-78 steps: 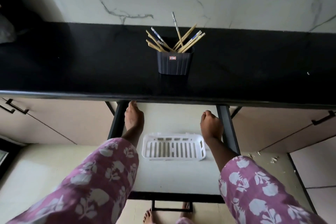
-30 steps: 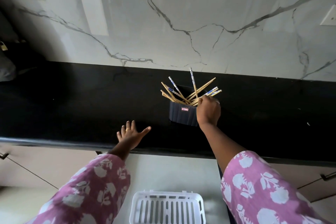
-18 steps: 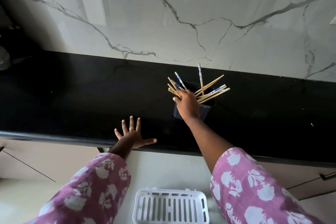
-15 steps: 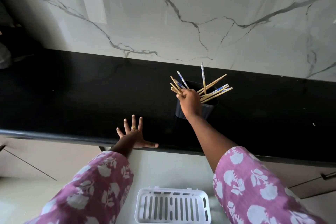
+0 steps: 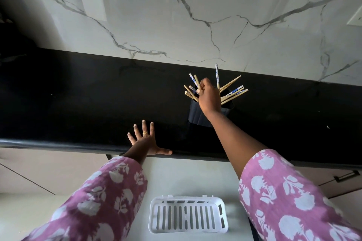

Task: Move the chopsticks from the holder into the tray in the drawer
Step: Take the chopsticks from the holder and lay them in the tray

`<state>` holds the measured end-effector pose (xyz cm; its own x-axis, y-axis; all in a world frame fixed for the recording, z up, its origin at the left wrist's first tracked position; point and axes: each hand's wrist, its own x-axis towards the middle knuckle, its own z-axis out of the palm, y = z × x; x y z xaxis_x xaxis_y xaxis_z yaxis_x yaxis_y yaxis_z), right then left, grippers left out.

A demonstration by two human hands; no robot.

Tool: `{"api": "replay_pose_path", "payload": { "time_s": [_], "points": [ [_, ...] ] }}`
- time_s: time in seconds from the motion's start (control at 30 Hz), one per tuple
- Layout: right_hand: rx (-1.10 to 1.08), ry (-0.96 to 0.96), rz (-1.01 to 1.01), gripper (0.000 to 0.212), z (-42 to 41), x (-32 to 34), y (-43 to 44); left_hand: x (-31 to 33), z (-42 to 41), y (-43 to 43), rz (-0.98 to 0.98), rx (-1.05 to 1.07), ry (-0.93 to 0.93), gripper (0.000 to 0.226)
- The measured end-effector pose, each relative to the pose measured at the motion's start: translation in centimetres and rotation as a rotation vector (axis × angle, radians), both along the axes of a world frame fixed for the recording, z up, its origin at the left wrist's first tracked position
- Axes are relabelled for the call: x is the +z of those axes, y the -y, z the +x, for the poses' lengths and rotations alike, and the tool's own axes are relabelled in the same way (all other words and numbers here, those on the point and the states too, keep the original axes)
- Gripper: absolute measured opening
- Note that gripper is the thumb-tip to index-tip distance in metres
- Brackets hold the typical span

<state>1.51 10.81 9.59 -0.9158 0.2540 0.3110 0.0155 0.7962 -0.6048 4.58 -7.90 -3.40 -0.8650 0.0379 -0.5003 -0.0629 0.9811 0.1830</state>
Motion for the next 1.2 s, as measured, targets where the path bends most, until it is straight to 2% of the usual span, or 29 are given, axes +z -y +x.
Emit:
{"api": "replay_pose_path", "payload": {
  "time_s": [0.17,0.33,0.43,0.53,0.63,0.77,0.87,0.93,1.0,1.1,1.2],
  "points": [
    [-0.033,-0.241,-0.022,0.018,1.3,2.6,-0.1,0.1,0.2,0.0,0.018,-0.018,-0.043,0.141],
    [-0.073,-0.572,-0.288,0.013,4.7,4.7,0.4,-0.3,0.9,0.4,0.068,-0.053,-0.165,0.13],
    [-0.043,-0.662,-0.4,0.011,6.9,4.9,0.9,-0.9,1.5,0.8,0.071,-0.1,-0.245,0.117],
    [0.026,-0.594,-0.375,0.012,9.1,3.3,1.1,-1.1,2.0,0.9,0.054,-0.116,-0.311,0.101],
    [0.134,-0.426,-0.163,0.009,11.6,-0.5,0.9,-1.2,2.0,0.8,0.049,-0.118,-0.326,0.096],
    [0.302,-0.063,0.007,0.022,15.0,-8.4,1.1,-1.5,1.8,0.8,0.043,-0.111,-0.332,0.098],
    [0.424,0.242,0.212,0.037,17.4,-13.7,1.7,-1.3,1.4,0.9,0.047,-0.129,-0.291,0.108],
    [0.518,0.403,0.328,0.034,19.1,-16.3,2.6,-1.1,1.1,1.1,0.053,-0.151,-0.253,0.119],
    [0.622,0.442,0.469,0.014,20.2,-17.9,3.8,-1.0,0.8,1.2,0.052,-0.167,-0.221,0.128],
    [0.695,0.408,0.67,0.008,21.0,-20.1,5.2,-1.0,0.6,1.0,0.025,-0.171,-0.215,0.134],
    [0.729,0.308,0.733,0.029,22.4,-21.3,6.4,-0.8,0.4,0.8,0.014,-0.165,-0.191,0.134]
  ]
}}
